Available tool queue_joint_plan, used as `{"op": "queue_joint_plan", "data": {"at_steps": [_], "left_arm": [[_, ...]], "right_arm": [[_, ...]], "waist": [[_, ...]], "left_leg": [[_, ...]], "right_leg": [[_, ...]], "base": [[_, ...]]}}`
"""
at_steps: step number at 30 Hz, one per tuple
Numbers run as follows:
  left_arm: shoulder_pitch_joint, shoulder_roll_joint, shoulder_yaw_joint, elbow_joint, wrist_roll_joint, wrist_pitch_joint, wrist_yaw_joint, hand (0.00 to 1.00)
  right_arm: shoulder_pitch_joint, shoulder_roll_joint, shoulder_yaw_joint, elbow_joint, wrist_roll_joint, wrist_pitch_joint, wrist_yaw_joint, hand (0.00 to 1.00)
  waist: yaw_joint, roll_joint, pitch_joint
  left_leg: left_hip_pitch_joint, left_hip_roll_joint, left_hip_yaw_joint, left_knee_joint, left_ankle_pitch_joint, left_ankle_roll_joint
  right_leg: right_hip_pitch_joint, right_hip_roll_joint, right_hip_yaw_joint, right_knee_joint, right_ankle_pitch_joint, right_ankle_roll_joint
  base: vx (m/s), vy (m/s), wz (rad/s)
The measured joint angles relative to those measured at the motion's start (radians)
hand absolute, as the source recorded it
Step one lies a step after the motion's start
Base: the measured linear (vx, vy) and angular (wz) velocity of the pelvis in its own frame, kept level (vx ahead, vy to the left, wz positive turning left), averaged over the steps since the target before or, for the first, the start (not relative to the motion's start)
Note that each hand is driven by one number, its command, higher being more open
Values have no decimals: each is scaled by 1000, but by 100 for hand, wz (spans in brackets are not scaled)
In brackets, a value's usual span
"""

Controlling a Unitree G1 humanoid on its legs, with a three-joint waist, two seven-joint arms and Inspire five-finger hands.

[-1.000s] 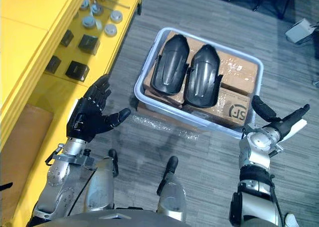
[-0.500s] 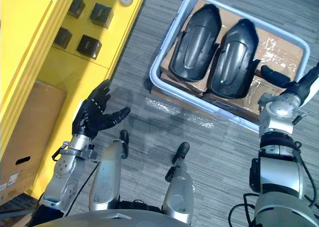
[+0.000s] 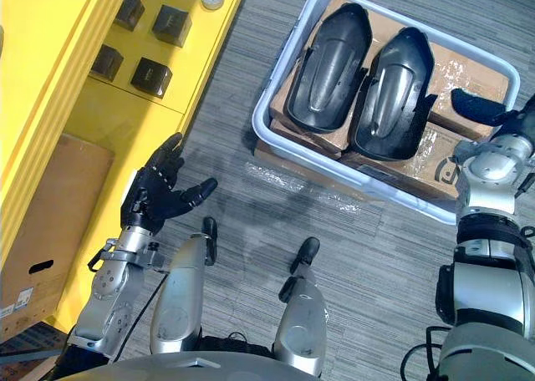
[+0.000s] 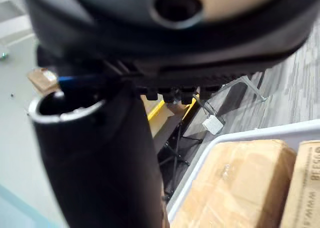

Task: Walk over and take three plastic housings, then place them on the shelf

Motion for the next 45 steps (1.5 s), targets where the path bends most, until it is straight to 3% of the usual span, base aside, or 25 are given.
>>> {"op": "queue_joint_plan", "data": {"at_steps": [6, 11, 12, 15, 20, 23, 25, 31, 34, 36, 40, 42, 45], "left_arm": [[-6, 0, -3, 88, 0, -9, 3, 100], [-17, 0, -13, 144, -35, -23, 21, 100], [-20, 0, -16, 146, -38, -28, 23, 100], [-22, 3, -14, 157, -39, -62, 38, 100], [-23, 3, -27, 159, -46, -67, 40, 100], [-23, 3, -29, 159, -68, -67, 37, 100], [-23, 3, -26, 158, -71, -67, 37, 100], [-11, 16, -22, 78, -71, -64, 40, 100], [-7, 21, -13, 37, -71, -62, 34, 100], [-7, 27, -2, 11, -70, -61, 20, 100], [22, 33, 9, -14, -70, -38, 6, 100], [69, 40, 8, -72, -71, -36, -32, 100], [85, 37, -3, -113, -72, -36, -78, 100]], "right_arm": [[-49, 0, 82, 112, -9, 45, 102, 100], [-102, -63, 110, 143, -8, 49, 117, 100], [-117, -90, 114, 162, -8, 52, 124, 0], [-152, -107, 111, 205, -4, 68, 184, 0], [-155, -138, 84, 273, -22, 83, 213, 0], [-155, -139, 43, 306, -42, 126, 225, 0], [-155, -137, 13, 316, -51, 153, 208, 0], [-133, -62, -113, 325, -34, 238, 140, 0], [-129, -32, -149, 325, -8, 259, 133, 0], [-103, -29, -172, 326, -9, 304, 115, 0], [-59, -20, -235, 325, -9, 330, 95, 0], [-7, 17, -263, 303, -9, 324, 43, 0], [74, 60, -269, 188, -23, 311, -49, 0]], "waist": [[20, 6, 3], [36, 32, 14], [45, 42, 18], [48, 51, 21], [48, 55, 21], [46, 57, 20], [46, 58, 20], [44, 56, 20], [38, 54, 20], [38, 48, 21], [23, 40, 22], [11, 19, 22], [-13, 7, 16]], "left_leg": [[-64, -8, -18, -8, 24, 0], [-116, -28, -36, 2, 28, 6], [-119, -32, -36, 2, 29, 8], [-129, -33, -39, 4, 30, 9], [-129, -32, -44, 3, 30, 9], [-123, -32, -48, 2, 30, 8], [-110, -32, -49, -1, 32, 8], [-6, -17, -53, -44, 41, -1], [41, -14, -49, -68, 47, -6], [69, -14, -46, -98, 62, -14], [146, -17, -46, -180, 111, -31], [208, -16, -47, -252, 147, -45], [264, -18, -45, -329, 185, -52]], "right_leg": [[-56, -1, -17, 2, 2, 1], [-89, -16, -37, 5, 6, 5], [-91, -19, -38, 6, 6, 6], [-98, -20, -41, 8, 7, 6], [-98, -20, -45, 20, 4, 2], [-89, -19, -52, 22, 2, 0], [-78, -19, -57, 23, 1, -1], [-29, -18, -74, 106, -31, -49], [-3, -19, -78, 124, -40, -57], [19, -21, -96, 124, -64, -57], [64, -20, -115, 123, -87, -55], [94, -15, -121, 123, -105, -54], [116, -13, -123, 123, -115, -51]], "base": [[-29, -22, 8], [-28, -1, 12], [-52, 3, 7], [-57, -17, 4], [-64, -36, 2], [-45, -37, 3], [-27, -39, 6], [-11, -24, 4], [-15, -7, 0], [-63, -59, 6], [-37, -81, 8], [-29, -114, 5], [-36, -80, 1]]}}
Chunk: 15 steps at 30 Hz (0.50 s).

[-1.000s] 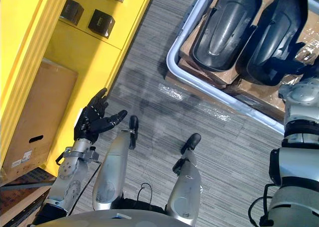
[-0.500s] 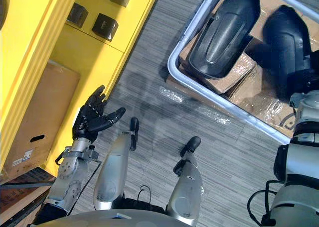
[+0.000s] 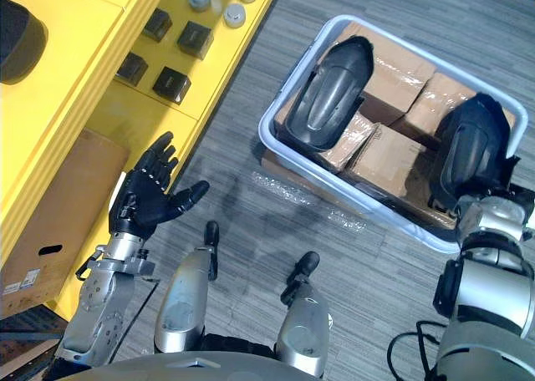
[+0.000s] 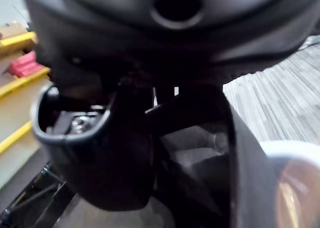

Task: Walk over and take three plastic housings, then place them on the shelf

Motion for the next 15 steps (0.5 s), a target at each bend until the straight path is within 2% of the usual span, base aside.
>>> {"op": "queue_joint_plan", "data": {"at_steps": [2, 5, 7, 9, 10, 11, 15], "left_arm": [[-12, -1, -3, -14, -9, 18, -34, 100], [-30, -15, -21, -15, -11, 64, -73, 100], [-50, -38, -52, -15, -11, 132, -111, 100], [-74, -48, -71, -16, -17, 179, -131, 100], [-102, -51, -88, -16, -49, 235, -146, 100], [-126, -54, -98, -14, -62, 278, -156, 100], [-224, -58, -111, 38, -194, 413, -159, 100]], "right_arm": [[66, 40, 0, -161, -45, -3, -66, 0], [145, 112, 1, -369, -148, -9, -133, 0], [218, 175, 29, -572, -265, -11, -157, 0], [240, 202, 68, -669, -332, -12, -157, 0], [253, 225, 96, -732, -396, -19, -154, 0], [262, 250, 130, -789, -451, -31, -150, 0], [267, 287, 194, -837, -598, -127, -102, 0]], "waist": [[-23, -5, -6], [-47, -9, -74], [-57, -15, -142], [-63, -18, -176], [-72, -22, -202], [-82, -31, -230], [-97, -55, -269]], "left_leg": [[47, -2, 12, -61, 25, 3], [87, -4, 29, -136, 61, -5], [135, -3, 56, -186, 76, -9], [166, -2, 76, -204, 76, -10], [189, -3, 88, -222, 76, -10], [206, -3, 103, -237, 76, -11], [274, -10, 142, -270, 76, -12]], "right_leg": [[15, 0, 3, -4, -4, 0], [19, 4, 5, -24, -2, 4], [31, 8, 22, -37, 1, 8], [46, 11, 35, -49, 2, 10], [58, 13, 39, -57, 4, 13], [62, 15, 51, -65, 7, 16], [101, 16, 79, -94, 16, 28]], "base": [[-35, -57, -5], [20, -40, -11], [72, -25, -26], [69, -23, -25], [80, -23, -24], [80, -19, -28], [46, 3, -21]]}}
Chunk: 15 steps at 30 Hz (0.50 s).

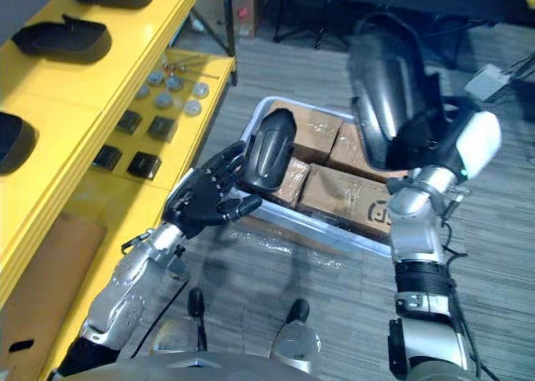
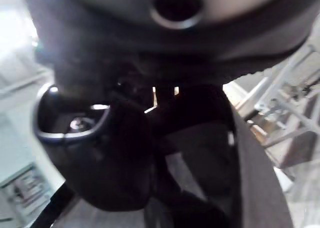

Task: Walk over and take three plastic housings, then place them on the shelf

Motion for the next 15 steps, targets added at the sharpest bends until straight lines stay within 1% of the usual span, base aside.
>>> {"op": "queue_joint_plan", "data": {"at_steps": [1, 2, 3, 6, 8, 9, 11, 15], "left_arm": [[0, 0, 0, 0, 0, 0, 0, 100], [-31, -1, -1, 53, -60, 53, 37, 100], [-44, -4, -4, 86, -57, 63, 89, 100], [-67, -23, 12, 192, -57, 64, 198, 100], [-67, -37, 36, 229, -66, 64, 228, 100], [-67, -43, 44, 245, -100, 63, 240, 100], [-67, -46, 46, 252, -142, 55, 249, 100], [-83, -86, 31, 252, -212, -15, 249, 100]], "right_arm": [[0, 0, 0, 0, 0, 0, 0, 0], [0, 11, 28, 0, -48, -53, 21, 0], [0, 14, 41, 0, -63, -88, 29, 0], [7, 16, 57, -21, -62, -143, 69, 0], [14, 24, 58, -21, -62, -165, 88, 0], [32, 36, 63, -21, -62, -178, 96, 0], [60, 71, 87, -21, -60, -187, 98, 0], [101, 155, 155, -20, -16, -199, 108, 0]], "waist": [[0, 0, 0], [-10, -11, -23], [-14, -17, -29], [-17, -26, -49], [-17, -26, -51], [-16, -27, -54], [-16, -29, -69], [-16, -31, -82]], "left_leg": [[0, 0, 0, 0, 0, 0], [23, -5, 17, -15, 0, 0], [33, -8, 26, -18, -2, 1], [38, -9, 43, -21, -3, 1], [53, -9, 46, -26, -3, 1], [64, -9, 45, -27, -3, 1], [70, -9, 47, -29, -3, 0], [73, -7, 55, -27, -3, 0]], "right_leg": [[0, 0, 0, 0, 0, 0], [15, 0, 9, -24, 12, 6], [22, 0, 14, -35, 20, 6], [25, 5, 26, -64, 41, 7], [36, 7, 29, -69, 44, 6], [48, 8, 27, -71, 44, 6], [57, 10, 27, -81, 46, 8], [64, 14, 31, -101, 61, 4]], "base": [[27, 19, -22], [21, 18, -20], [15, 19, -27], [-13, 9, -19], [-8, -2, -4], [0, 0, 0], [0, 0, 0], [-30, 6, -6]]}}
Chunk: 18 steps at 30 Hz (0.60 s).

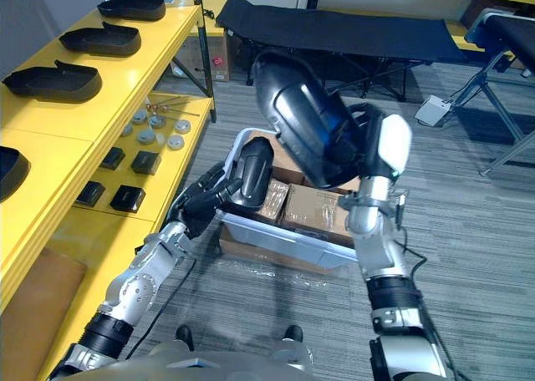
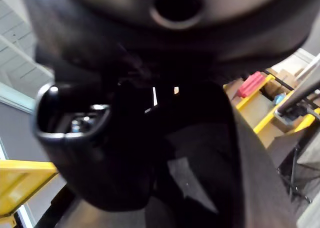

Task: Walk over and take three plastic housings, then place them on the shelf

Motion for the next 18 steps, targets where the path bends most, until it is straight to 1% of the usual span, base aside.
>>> {"op": "queue_joint_plan", "data": {"at_steps": [2, 4, 5, 7, 11, 13, 16, 18], "left_arm": [[-29, -14, -31, 14, -5, -20, 8, 100], [-66, -32, -61, 50, -65, -35, 13, 100], [-78, -37, -70, 58, -81, -36, 13, 100], [-98, -51, -91, 83, -136, -36, 13, 100], [-98, -57, -95, 120, -160, -36, 21, 100], [-98, -57, -98, 128, -159, -30, 29, 100], [-113, -57, -124, 145, -160, 10, 33, 100], [-113, -57, -135, 156, -160, 15, 33, 100]], "right_arm": [[16, 41, 28, 3, 13, 0, 6, 0], [30, 86, 72, 12, 12, -2, 32, 0], [34, 98, 90, 15, 12, -4, 38, 0], [36, 109, 130, 49, 11, -29, 39, 0], [37, 132, 141, 89, 13, -47, 38, 0], [37, 135, 158, 91, 22, -48, 37, 0], [37, 149, 197, 91, 42, -54, 33, 0], [37, 162, 207, 91, 48, -54, 33, 0]], "waist": [[1, 0, -2], [0, -7, -12], [0, -10, -14], [0, -17, -18], [1, -28, -27], [1, -33, -30], [3, -38, -33], [3, -40, -36]], "left_leg": [[6, 0, 4, 0, 0, 0], [17, -1, 10, 0, -1, -1], [17, 0, 10, 0, -1, -1], [18, 0, 9, 0, -2, -1], [18, 0, 5, 0, -1, -1], [18, 0, 0, 0, -1, -1], [17, 0, -13, 2, -1, -1], [17, 0, -18, 4, -2, -1]], "right_leg": [[10, 2, 2, -15, 10, -3], [25, 4, 3, -33, 16, -4], [25, 6, 4, -34, 17, -5], [25, 6, 4, -34, 17, -5], [28, 6, 0, -34, 18, -5], [29, 6, -1, -34, 18, -5], [38, 6, -12, -36, 18, -5], [45, 6, -18, -42, 18, -5]], "base": [[-34, 5, -7], [-26, 13, -7], [-16, 10, -4], [0, 0, 0], [0, 0, 0], [5, 6, 2], [11, 11, 9], [6, 11, 9]]}}
